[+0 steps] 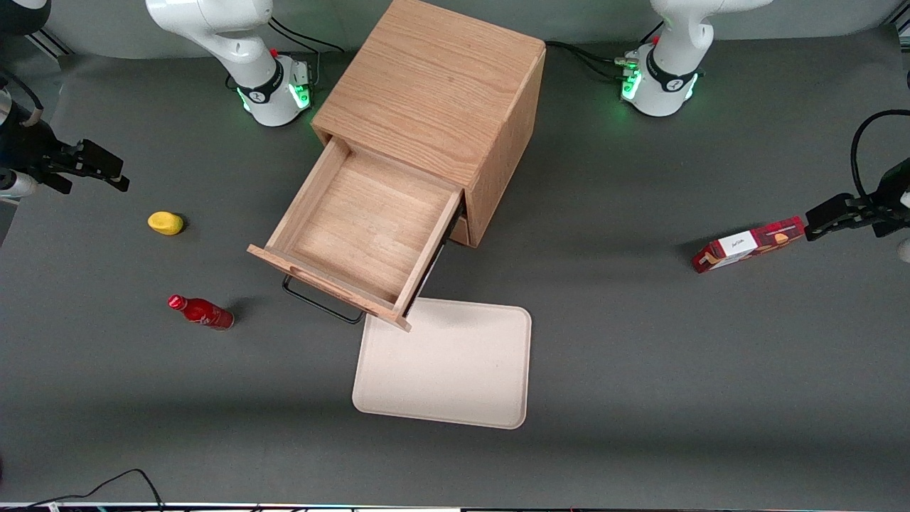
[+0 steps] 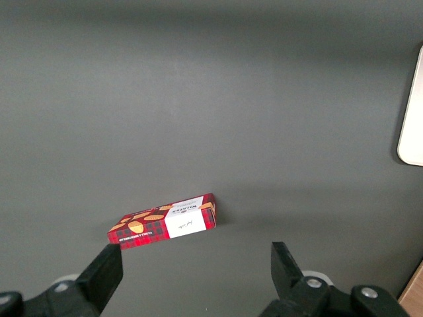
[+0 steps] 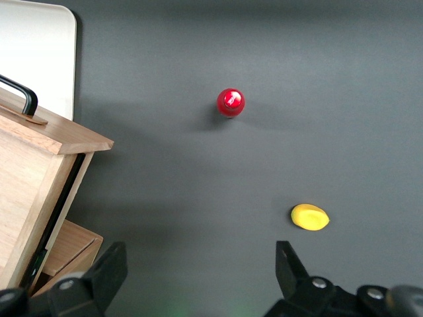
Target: Close top drawer
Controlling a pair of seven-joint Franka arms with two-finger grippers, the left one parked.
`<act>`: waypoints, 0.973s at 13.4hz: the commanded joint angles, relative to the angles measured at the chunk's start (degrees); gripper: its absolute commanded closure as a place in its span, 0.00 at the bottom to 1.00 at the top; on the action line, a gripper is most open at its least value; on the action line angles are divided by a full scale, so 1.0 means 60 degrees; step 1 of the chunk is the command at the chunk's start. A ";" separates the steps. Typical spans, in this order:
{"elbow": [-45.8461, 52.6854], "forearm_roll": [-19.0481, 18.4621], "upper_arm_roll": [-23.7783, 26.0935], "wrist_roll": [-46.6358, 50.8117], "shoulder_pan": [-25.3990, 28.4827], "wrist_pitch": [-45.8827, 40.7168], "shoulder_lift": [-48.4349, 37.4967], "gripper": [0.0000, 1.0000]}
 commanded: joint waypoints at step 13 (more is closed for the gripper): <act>0.3498 0.0174 0.0786 -0.3058 -0.0203 0.0069 0.3498 0.00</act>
